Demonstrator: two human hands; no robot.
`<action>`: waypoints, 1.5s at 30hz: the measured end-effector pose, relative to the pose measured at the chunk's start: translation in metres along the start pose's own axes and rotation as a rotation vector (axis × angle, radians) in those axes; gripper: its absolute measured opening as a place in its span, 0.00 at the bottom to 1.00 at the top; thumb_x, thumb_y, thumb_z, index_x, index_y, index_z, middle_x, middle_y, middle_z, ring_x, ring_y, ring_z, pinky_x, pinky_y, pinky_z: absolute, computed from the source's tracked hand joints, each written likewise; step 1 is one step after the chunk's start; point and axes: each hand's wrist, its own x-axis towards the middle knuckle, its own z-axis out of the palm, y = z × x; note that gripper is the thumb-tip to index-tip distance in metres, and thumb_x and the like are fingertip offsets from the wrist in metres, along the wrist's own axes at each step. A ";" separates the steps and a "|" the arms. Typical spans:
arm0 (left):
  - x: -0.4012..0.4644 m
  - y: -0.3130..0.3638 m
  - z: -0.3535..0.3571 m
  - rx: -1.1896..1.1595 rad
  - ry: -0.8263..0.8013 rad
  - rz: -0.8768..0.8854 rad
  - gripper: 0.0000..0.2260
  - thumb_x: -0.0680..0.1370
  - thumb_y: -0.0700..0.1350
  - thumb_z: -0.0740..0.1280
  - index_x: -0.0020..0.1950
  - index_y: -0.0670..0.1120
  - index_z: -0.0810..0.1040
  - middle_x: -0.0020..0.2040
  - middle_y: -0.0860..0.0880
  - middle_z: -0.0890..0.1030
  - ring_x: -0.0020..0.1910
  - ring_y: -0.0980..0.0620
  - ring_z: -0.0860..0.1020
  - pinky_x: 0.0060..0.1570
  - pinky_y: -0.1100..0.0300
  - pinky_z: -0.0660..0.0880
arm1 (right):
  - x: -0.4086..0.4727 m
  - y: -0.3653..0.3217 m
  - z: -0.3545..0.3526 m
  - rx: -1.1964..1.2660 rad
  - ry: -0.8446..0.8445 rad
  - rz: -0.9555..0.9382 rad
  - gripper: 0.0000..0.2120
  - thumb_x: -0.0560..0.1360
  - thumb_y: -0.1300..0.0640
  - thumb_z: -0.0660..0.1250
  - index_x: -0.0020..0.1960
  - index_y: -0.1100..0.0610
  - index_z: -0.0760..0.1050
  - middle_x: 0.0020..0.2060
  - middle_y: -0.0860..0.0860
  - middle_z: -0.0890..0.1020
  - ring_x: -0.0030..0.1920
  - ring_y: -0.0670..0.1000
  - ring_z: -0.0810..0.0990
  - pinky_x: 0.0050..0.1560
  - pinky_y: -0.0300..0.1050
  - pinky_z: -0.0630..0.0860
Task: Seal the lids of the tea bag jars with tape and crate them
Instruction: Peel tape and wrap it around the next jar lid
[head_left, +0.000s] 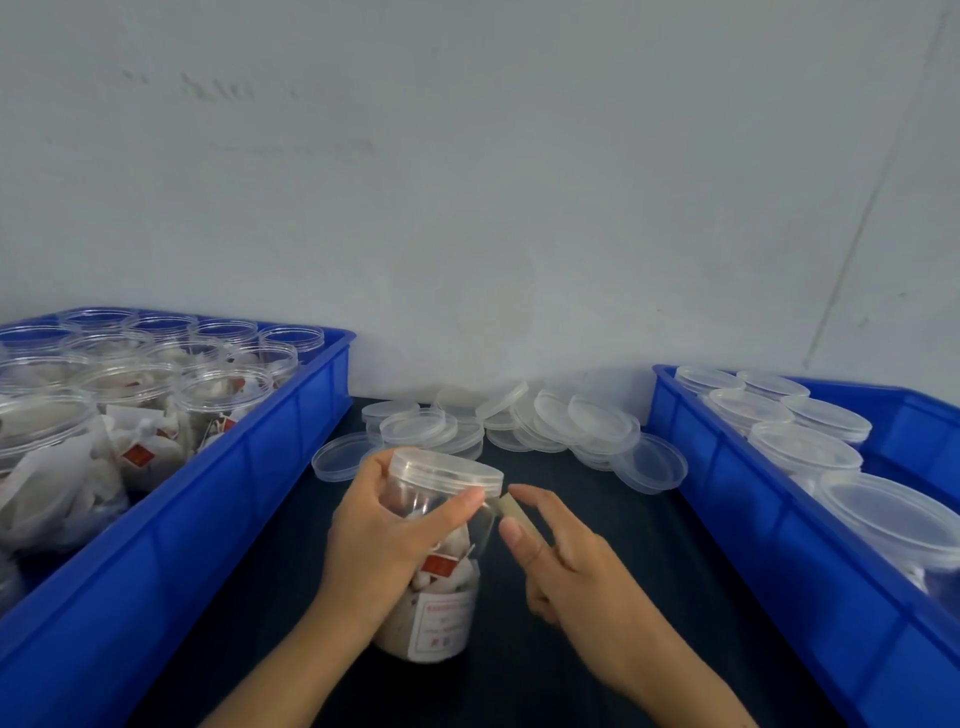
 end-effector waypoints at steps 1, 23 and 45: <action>0.002 0.000 -0.002 -0.018 -0.009 -0.009 0.30 0.53 0.65 0.73 0.52 0.56 0.74 0.45 0.58 0.84 0.43 0.65 0.81 0.39 0.68 0.73 | 0.000 0.001 -0.004 0.016 -0.014 -0.025 0.21 0.75 0.32 0.55 0.66 0.33 0.62 0.32 0.45 0.76 0.31 0.41 0.74 0.41 0.42 0.72; 0.006 -0.006 -0.007 -0.338 -0.401 -0.046 0.49 0.49 0.61 0.83 0.64 0.47 0.69 0.54 0.49 0.84 0.54 0.50 0.83 0.46 0.63 0.79 | 0.005 0.017 -0.021 -0.316 0.128 -0.188 0.23 0.72 0.30 0.44 0.67 0.20 0.51 0.30 0.49 0.76 0.32 0.43 0.74 0.37 0.35 0.73; -0.012 0.002 0.009 0.148 0.022 0.152 0.33 0.55 0.69 0.72 0.57 0.69 0.64 0.50 0.79 0.71 0.51 0.79 0.70 0.41 0.75 0.71 | -0.004 -0.001 0.014 -0.391 0.228 -0.229 0.29 0.82 0.43 0.50 0.78 0.43 0.42 0.50 0.42 0.80 0.42 0.45 0.78 0.41 0.40 0.73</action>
